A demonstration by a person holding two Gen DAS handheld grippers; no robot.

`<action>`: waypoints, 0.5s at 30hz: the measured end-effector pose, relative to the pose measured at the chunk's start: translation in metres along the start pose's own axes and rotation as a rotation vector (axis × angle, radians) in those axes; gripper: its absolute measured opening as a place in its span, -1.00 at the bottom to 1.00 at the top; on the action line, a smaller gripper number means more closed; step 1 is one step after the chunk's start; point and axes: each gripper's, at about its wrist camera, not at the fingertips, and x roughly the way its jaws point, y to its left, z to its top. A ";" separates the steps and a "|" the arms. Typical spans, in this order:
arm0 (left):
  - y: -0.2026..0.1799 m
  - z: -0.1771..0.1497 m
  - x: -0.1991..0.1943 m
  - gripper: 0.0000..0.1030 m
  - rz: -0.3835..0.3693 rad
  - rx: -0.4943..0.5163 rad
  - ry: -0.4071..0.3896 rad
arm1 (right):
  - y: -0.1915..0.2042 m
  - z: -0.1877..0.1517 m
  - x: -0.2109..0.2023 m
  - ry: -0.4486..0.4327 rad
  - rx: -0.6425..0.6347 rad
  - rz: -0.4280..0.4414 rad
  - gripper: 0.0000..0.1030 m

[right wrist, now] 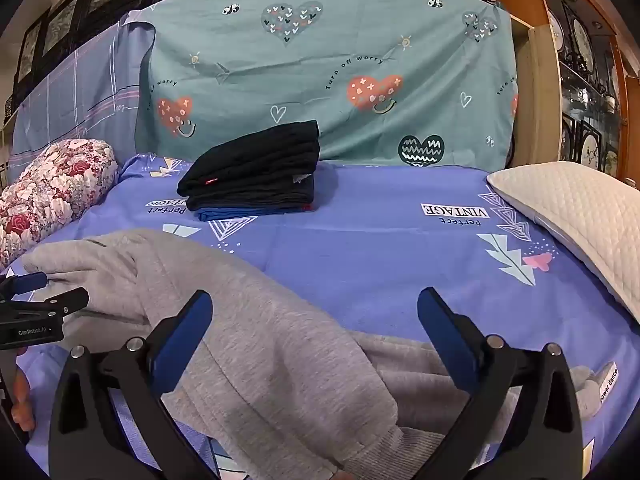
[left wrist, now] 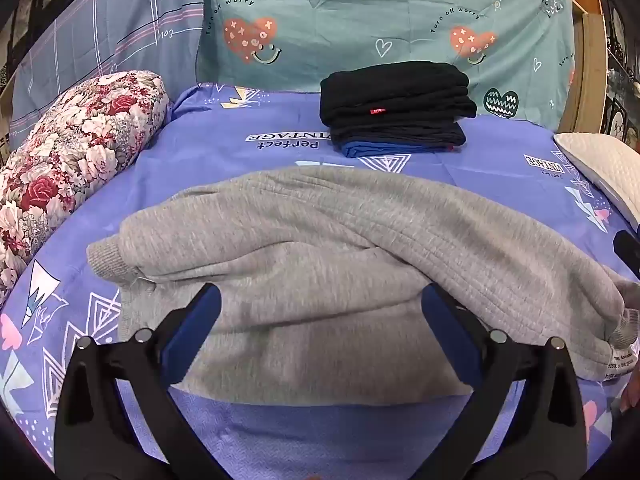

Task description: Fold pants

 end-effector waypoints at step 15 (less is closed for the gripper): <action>0.000 0.000 -0.001 0.96 -0.002 -0.003 0.003 | 0.001 0.001 -0.002 -0.009 0.004 0.002 0.97</action>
